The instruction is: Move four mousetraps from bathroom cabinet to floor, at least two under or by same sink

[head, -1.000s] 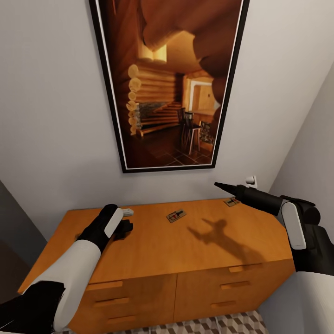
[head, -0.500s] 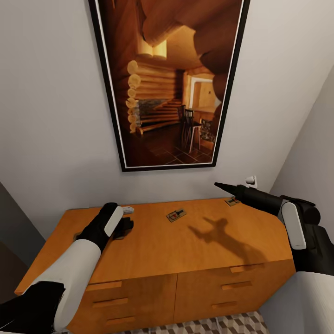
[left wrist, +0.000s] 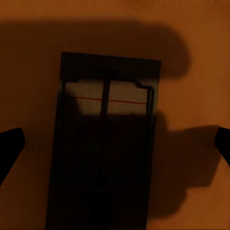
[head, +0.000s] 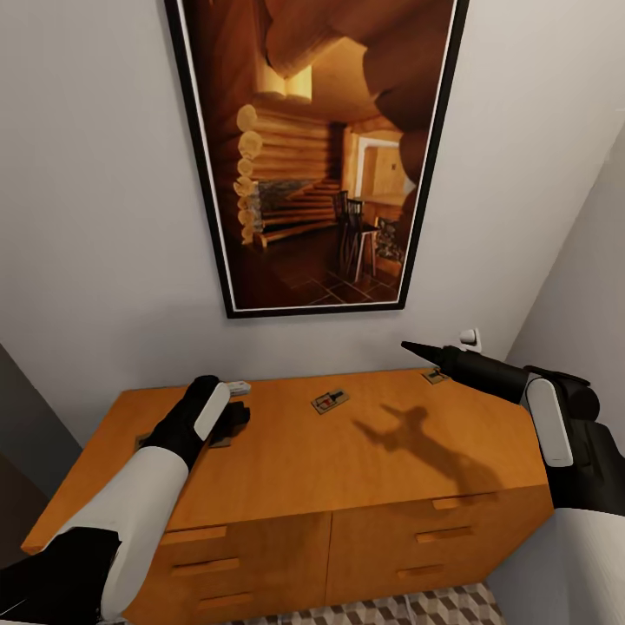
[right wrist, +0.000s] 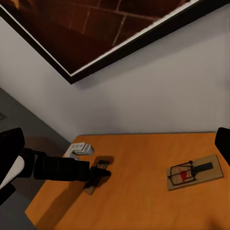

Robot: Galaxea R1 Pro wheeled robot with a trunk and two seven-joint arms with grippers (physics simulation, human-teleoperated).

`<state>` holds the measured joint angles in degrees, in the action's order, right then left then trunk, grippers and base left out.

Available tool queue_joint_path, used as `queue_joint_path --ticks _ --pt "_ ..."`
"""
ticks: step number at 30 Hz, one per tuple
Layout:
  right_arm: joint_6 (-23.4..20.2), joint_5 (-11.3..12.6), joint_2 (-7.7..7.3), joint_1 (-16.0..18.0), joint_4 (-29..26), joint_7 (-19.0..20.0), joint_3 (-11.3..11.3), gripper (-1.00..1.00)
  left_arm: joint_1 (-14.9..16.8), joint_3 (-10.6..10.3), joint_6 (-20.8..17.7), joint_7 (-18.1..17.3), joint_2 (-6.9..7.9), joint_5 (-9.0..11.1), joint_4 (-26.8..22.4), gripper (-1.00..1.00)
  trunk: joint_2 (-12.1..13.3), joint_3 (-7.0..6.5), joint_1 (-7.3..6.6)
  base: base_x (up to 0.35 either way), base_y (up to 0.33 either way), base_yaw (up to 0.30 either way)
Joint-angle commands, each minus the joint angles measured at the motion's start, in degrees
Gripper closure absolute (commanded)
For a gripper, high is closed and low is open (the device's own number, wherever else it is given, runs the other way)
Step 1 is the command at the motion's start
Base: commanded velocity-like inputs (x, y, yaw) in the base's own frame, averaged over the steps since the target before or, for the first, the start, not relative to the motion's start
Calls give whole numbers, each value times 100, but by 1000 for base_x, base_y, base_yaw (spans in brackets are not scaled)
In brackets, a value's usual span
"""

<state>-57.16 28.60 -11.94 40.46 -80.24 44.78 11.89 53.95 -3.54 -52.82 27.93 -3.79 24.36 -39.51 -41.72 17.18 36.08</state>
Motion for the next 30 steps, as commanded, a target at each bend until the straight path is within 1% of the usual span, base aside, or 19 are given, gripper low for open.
queue_joint_path --ticks 1,12,13,30 --pt "-23 -21 0 6 0 31 6 -100 1 -15 -26 55 5 -2 348 -100 -4 9 2 0 0 0" --pt "-23 -21 0 6 0 31 6 -100 1 -15 -26 55 28 -2 354 -100 -4 9 2 0 0 0" --pt "-23 -21 2 6 0 31 6 -100 1 -15 -26 55 32 -2 354 100 -4 9 2 0 0 0" --pt "-23 -21 -1 6 12 31 6 -100 1 -12 -33 55 53 -2 344 100 -4 9 2 0 0 0"
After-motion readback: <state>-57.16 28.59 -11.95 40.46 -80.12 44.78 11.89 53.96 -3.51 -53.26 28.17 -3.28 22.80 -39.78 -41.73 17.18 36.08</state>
